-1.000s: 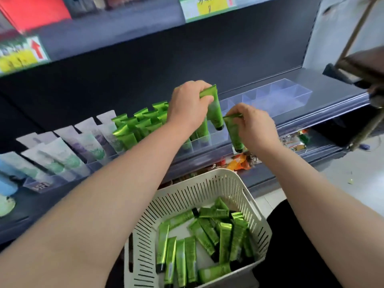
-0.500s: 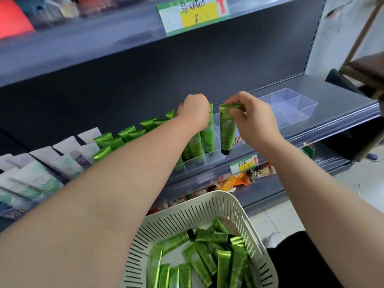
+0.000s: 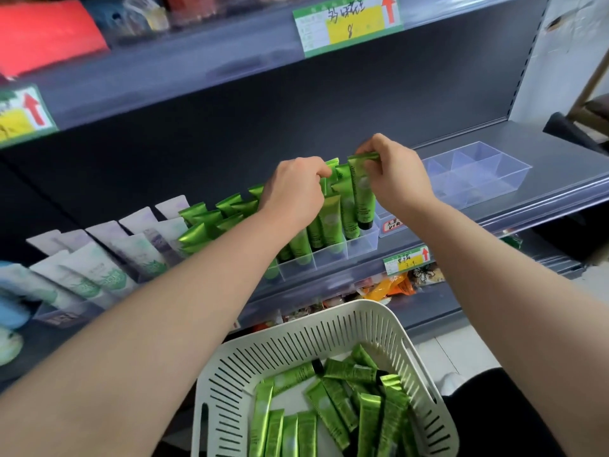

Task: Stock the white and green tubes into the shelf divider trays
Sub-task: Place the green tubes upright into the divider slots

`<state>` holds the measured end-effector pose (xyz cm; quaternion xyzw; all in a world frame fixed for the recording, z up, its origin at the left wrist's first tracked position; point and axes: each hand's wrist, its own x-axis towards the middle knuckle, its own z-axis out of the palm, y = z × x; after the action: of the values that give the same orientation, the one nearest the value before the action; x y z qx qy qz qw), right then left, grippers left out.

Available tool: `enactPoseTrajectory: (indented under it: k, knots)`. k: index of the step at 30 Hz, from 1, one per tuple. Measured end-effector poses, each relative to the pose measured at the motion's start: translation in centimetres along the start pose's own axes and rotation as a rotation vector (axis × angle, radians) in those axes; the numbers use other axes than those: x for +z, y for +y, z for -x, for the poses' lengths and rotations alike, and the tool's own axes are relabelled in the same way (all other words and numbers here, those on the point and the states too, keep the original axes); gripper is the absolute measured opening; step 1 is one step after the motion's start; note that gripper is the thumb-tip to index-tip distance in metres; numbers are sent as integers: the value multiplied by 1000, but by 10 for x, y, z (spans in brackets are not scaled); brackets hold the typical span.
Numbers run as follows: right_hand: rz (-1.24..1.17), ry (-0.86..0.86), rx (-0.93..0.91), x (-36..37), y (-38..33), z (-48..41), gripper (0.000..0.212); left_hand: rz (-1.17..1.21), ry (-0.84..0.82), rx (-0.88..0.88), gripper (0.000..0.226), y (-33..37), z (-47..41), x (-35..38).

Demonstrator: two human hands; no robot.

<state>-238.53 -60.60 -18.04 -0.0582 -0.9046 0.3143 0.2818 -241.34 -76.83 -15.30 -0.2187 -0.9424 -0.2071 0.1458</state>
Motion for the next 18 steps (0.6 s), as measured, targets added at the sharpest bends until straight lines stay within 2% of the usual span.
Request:
enactPoseTrajectory:
  k: [8,14,18]
  knots:
    - [105,-159,26,25,15,14,32,3,18,17,43,-9,8,-6]
    - [190,-98,-4,30,17,18,34,-20,3,13,43,-15,19,-4]
    - [281,1,-72,26,7,29,37,-24,-12,13,42,-18,29,-4]
